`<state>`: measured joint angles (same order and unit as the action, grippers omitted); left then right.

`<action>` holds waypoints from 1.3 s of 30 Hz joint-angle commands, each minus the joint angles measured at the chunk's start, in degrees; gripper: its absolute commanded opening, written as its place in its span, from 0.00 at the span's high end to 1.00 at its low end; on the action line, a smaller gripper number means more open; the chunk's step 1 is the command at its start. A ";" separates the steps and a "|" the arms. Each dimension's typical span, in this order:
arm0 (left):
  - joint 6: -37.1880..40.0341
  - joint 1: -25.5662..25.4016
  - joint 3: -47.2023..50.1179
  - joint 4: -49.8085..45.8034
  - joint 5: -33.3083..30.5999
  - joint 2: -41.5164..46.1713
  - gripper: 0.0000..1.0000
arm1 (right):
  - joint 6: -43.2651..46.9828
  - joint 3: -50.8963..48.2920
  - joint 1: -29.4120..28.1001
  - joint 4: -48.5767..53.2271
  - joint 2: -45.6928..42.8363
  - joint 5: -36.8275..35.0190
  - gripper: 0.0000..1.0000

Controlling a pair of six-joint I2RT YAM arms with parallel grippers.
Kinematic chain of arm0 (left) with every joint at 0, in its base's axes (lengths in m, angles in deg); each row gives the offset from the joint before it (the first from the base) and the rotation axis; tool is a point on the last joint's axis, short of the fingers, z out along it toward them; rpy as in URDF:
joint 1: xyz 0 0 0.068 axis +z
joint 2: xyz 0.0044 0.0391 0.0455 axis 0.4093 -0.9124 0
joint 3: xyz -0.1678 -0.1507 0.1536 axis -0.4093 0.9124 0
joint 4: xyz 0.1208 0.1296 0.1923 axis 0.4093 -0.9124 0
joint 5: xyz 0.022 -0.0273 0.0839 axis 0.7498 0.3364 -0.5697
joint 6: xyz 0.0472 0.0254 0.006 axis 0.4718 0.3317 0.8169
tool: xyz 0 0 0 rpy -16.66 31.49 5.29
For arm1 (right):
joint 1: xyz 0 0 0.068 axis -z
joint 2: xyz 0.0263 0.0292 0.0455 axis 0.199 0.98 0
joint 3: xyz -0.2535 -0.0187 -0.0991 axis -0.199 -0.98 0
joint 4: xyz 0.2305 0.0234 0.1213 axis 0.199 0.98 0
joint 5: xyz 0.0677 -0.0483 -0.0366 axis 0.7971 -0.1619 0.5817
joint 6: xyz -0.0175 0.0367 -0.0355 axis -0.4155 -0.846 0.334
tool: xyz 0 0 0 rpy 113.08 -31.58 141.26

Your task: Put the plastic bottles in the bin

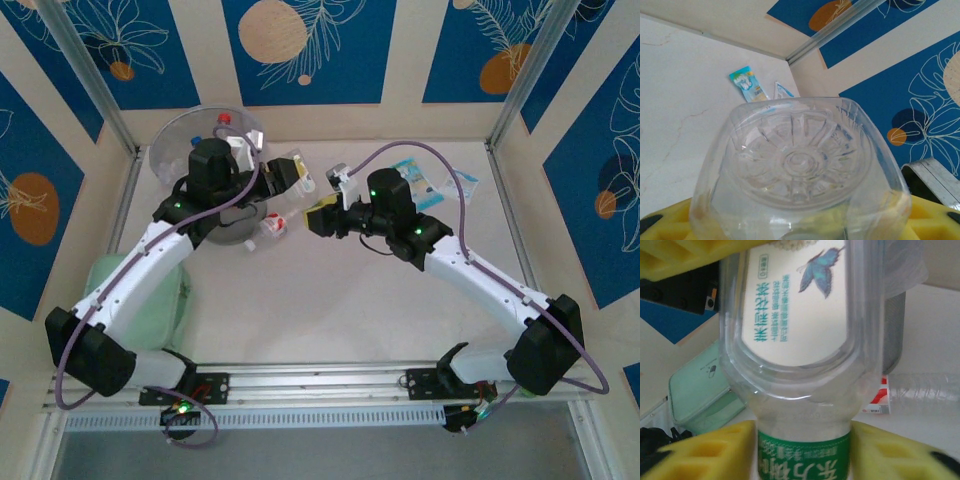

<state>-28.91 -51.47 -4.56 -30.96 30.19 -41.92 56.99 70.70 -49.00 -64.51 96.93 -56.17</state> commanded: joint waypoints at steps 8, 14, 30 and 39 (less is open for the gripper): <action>16.15 10.50 -26.03 -18.46 -1.78 -6.97 0.55 | 3.32 1.04 2.33 5.84 -3.97 -3.12 0.01; 24.75 22.18 -43.05 -30.13 -10.31 -13.31 0.67 | 3.77 -2.99 3.75 9.57 -8.18 -7.10 0.01; 40.53 30.26 -62.38 -42.87 -23.11 -36.70 0.88 | 5.12 -4.91 4.56 14.54 -11.06 -8.96 0.01; 42.29 30.34 -63.64 -52.83 -14.32 -45.48 0.87 | 5.34 -5.64 4.04 15.46 -10.69 -9.43 0.01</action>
<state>11.77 -21.37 -68.31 -76.05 11.61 -85.09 61.38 65.76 -44.69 -49.98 87.05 -64.98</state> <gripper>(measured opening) 0.526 0.991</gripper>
